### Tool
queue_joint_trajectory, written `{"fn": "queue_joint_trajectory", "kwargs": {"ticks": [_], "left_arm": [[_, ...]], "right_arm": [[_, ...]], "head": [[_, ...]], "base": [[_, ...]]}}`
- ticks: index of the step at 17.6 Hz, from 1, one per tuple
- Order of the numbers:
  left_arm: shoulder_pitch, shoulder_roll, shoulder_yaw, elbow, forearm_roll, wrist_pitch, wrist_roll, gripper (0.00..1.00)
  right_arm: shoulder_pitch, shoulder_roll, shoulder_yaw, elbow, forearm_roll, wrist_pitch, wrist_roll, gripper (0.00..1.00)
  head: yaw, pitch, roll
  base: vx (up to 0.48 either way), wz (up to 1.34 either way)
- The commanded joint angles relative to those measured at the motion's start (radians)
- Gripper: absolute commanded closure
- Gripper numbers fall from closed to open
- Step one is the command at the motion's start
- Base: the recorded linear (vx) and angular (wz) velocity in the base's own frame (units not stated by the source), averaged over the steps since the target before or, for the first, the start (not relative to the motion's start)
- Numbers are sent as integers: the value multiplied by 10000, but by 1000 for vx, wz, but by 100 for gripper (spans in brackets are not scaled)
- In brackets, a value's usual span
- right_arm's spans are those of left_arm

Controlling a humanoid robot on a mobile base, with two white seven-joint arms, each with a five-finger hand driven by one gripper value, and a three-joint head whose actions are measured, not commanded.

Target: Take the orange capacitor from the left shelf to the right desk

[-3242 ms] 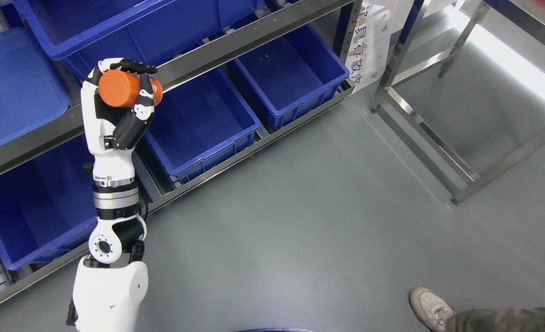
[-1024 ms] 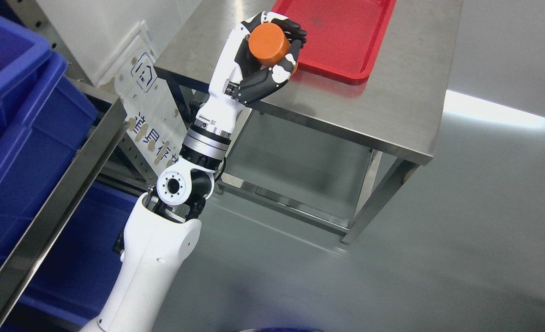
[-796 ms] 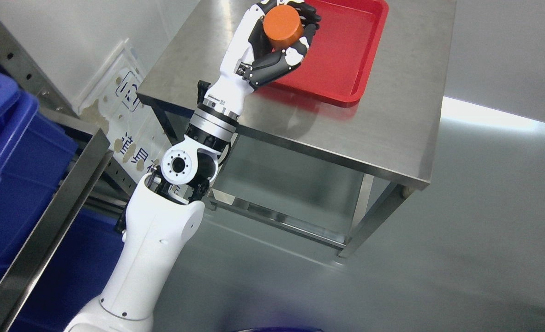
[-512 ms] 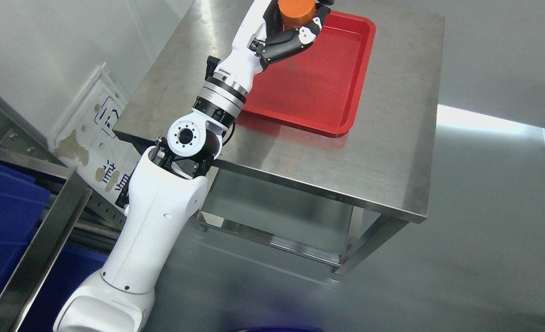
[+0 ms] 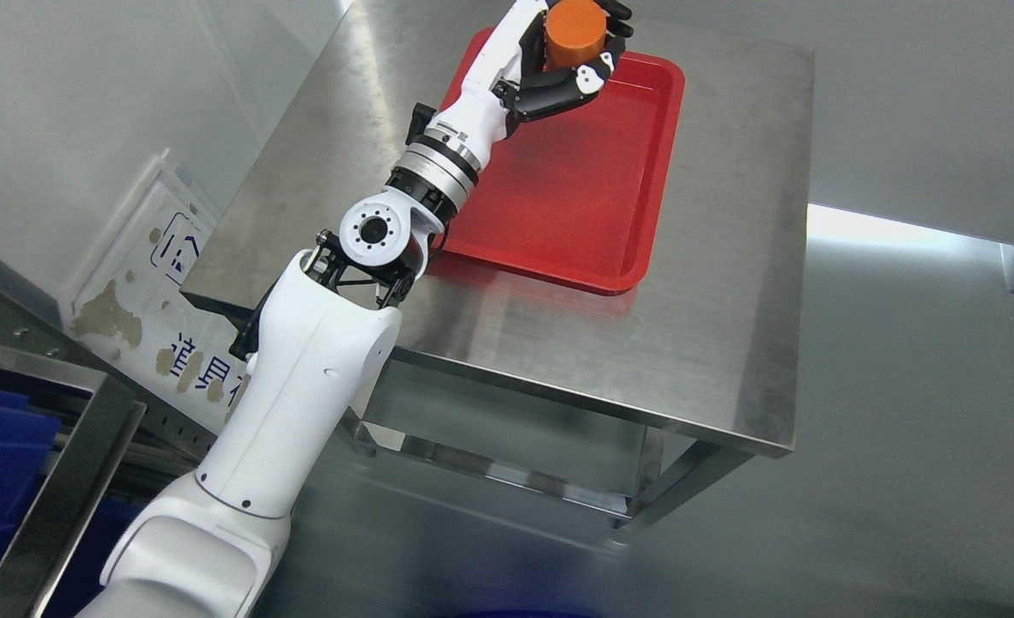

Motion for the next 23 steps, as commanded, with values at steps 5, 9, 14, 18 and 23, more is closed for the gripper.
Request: {"fn": "queue_joint_trajectory", "kwargs": {"ticks": [5,9,14,18,23], "left_arm": [[-137,174,-910,2579,-15,6,17,90],[-137,174,-664,2656,0,6,17,83],[-290,174,-373,2641,16,22,2,59],[-596,174,11,2611,16,175,-29,26],[-934,174,2047,1402,31,236,-105,0]], "right_arm": [[230,-175,-169,-175,31,-2,30,0],[230,-175,-169,-175,31,-2,15,0],[230,-175,-169,-175,31,-2,30,0],[230,-175,-169,-175,31,-17,30,0],[230,-175,-169,-175,31,-2,30,0]], "head": [[0,0,0],[0,0,0],[0,0,0],[0,0,0],[0,0,0]], "base": [[15,-1],[-6,0],[0,0],[0,0],[0,0]]}}
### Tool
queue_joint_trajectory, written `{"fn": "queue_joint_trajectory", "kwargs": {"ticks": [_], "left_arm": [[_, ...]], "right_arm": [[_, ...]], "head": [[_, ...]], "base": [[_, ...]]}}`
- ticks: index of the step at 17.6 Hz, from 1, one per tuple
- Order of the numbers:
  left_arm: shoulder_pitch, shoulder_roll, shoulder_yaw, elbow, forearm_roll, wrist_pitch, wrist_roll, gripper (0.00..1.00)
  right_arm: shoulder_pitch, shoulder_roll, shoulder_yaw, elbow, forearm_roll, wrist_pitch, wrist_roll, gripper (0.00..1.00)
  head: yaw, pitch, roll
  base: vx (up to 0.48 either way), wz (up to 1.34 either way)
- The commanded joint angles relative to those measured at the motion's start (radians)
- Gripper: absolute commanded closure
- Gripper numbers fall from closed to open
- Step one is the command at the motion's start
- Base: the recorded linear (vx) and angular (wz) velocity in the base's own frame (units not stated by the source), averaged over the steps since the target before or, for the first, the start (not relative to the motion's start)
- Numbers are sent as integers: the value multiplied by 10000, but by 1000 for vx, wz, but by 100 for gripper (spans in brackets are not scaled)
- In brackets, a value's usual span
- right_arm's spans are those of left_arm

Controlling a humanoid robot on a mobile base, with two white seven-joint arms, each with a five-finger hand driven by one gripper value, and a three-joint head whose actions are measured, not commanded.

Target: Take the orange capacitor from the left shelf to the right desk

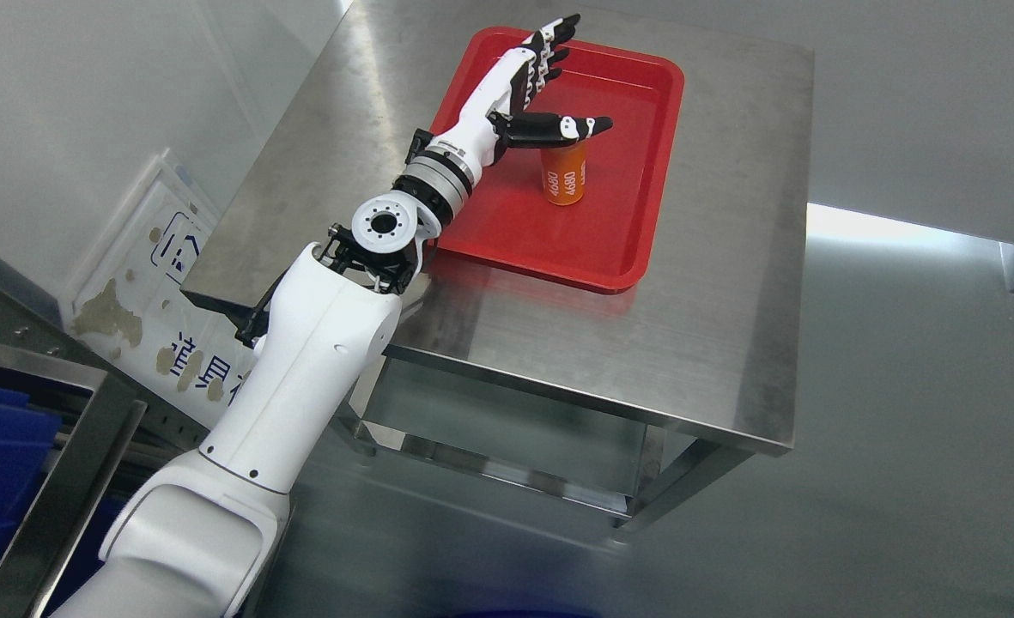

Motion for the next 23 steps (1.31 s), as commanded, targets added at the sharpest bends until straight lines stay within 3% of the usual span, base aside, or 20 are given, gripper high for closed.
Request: {"fn": "queue_joint_trajectory", "kwargs": {"ticks": [1,5,8,12,15,23], "left_arm": [[-252,175,2371,-1046,13,148,-30,0],[1016,175,4182,-3449,28,1480,-182,0],[2674,175,4339,-5232,29,1653,-735,0],[3077,175,5335,-5267,29,1333,43,0],[3597,175,4495,-5267,-2,335,1350,0],[5022,475,4369,-5283,-2,-1321,-121,0]], "right_arm": [[230,-175,-169,-175,31,9,-13,0],[230,-175,-169,-175,31,9,-13,0],[230,-175,-169,-175,31,9,2,0],[230,-175,-184,-175,31,9,2,0],[230,-175,-169,-175,31,9,2,0],[230,-175,-184,-175,31,-6,-13,0]], "head": [[0,0,0],[0,0,0],[0,0,0],[0,0,0],[0,0,0],[0,0,0]], "base": [[0,0],[0,0],[0,0],[0,0],[0,0],[0,0]]}}
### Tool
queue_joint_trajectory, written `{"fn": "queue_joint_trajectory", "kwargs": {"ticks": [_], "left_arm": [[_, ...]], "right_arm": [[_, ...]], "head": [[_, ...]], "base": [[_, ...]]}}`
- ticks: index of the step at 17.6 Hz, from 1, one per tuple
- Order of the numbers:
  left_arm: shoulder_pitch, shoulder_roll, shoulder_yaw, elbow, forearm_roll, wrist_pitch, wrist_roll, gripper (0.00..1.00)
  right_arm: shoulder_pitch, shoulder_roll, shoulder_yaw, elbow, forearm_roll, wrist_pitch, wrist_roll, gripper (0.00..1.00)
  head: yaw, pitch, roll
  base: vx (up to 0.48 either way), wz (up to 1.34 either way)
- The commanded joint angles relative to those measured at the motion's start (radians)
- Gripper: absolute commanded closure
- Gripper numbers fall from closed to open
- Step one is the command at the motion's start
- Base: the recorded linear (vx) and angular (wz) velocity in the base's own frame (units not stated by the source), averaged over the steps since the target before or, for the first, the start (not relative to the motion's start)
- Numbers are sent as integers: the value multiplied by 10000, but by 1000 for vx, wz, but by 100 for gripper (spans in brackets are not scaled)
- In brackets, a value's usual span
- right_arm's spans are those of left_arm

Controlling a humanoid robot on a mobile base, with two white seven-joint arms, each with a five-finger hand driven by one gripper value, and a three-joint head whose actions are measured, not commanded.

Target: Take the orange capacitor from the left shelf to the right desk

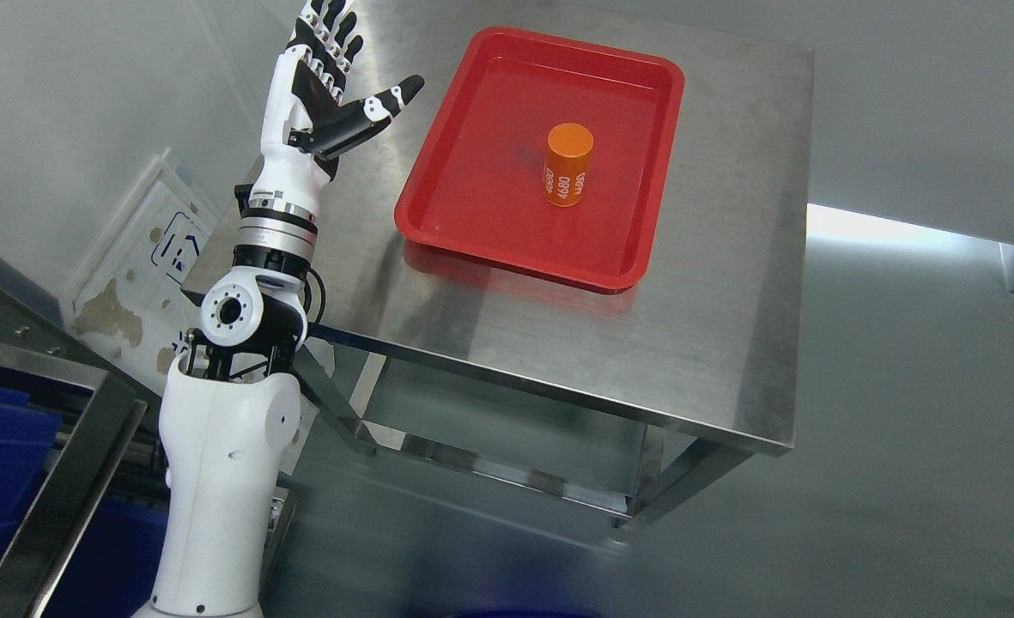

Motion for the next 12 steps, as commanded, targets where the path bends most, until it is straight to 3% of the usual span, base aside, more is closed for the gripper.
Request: {"fn": "queue_joint_trajectory", "kwargs": {"ticks": [1,4,12], "left_arm": [[1457,477,442,-898,-7,-875,-364,0],[2103,355,427,-898,-7,-1245,-334,0],[2012,186,427,-898,-7,-1230,-318,0]], "right_arm": [[230,-175,-169,-175,31,2,-11,0],[230,-175,-184,-175,31,3,5,0],[230,-175,-169,-175,31,3,4,0]], "head": [[0,0,0],[0,0,0],[0,0,0]], "base": [[0,0],[0,0],[0,0]]}}
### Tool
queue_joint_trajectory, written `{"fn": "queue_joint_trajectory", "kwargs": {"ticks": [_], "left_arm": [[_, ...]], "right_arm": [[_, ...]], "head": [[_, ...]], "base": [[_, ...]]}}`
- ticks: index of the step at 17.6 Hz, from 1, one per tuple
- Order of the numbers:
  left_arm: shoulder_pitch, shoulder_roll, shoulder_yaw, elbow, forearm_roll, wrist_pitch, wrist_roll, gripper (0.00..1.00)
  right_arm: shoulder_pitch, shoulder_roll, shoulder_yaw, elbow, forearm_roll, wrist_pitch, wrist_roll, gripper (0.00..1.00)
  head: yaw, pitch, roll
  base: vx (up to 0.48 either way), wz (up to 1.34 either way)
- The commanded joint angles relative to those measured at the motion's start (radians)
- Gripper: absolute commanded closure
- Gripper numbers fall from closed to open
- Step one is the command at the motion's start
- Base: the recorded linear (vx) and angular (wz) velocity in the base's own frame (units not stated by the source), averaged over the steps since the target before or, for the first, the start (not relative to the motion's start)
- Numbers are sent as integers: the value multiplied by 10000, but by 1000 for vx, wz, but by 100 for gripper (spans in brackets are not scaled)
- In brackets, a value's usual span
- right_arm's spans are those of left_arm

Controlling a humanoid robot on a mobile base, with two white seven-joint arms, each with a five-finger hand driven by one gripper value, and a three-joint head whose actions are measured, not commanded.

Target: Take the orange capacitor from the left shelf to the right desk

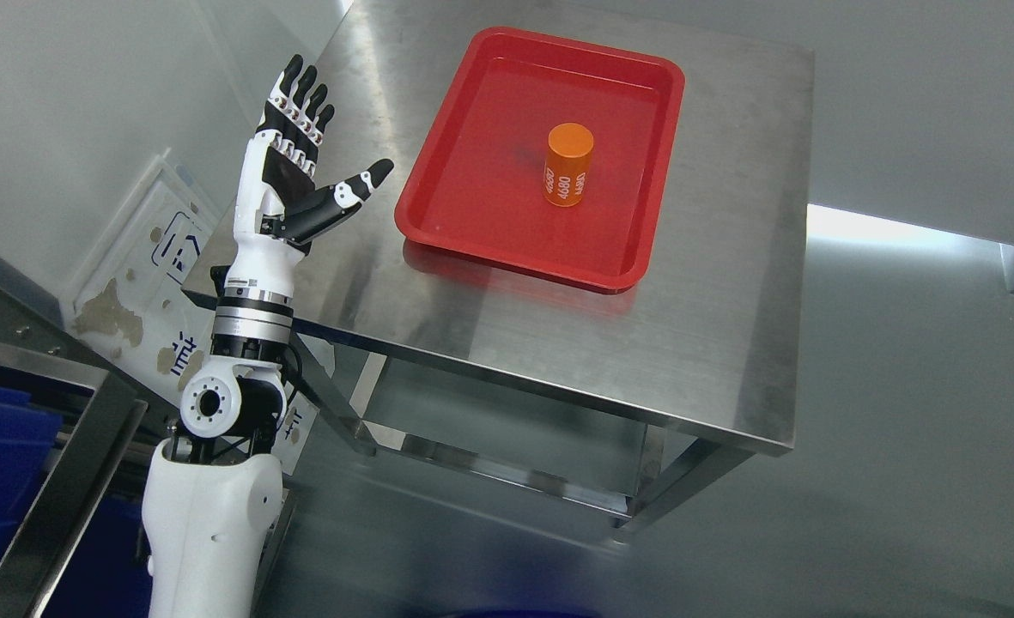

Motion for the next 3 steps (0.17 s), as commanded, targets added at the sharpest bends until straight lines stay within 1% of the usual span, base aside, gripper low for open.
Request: {"fn": "queue_joint_trajectory", "kwargs": {"ticks": [1,3], "left_arm": [[181,117,21,-266,-1,21,0,0],[181,101,21,-266,-1,21,0,0]], "right_arm": [[230,-175,-169,-175,31,-2,-2,0],[230,-175,-169,-175,31,-2,13,0]], "head": [[0,0,0],[0,0,0]], "base": [[0,0],[0,0]]}}
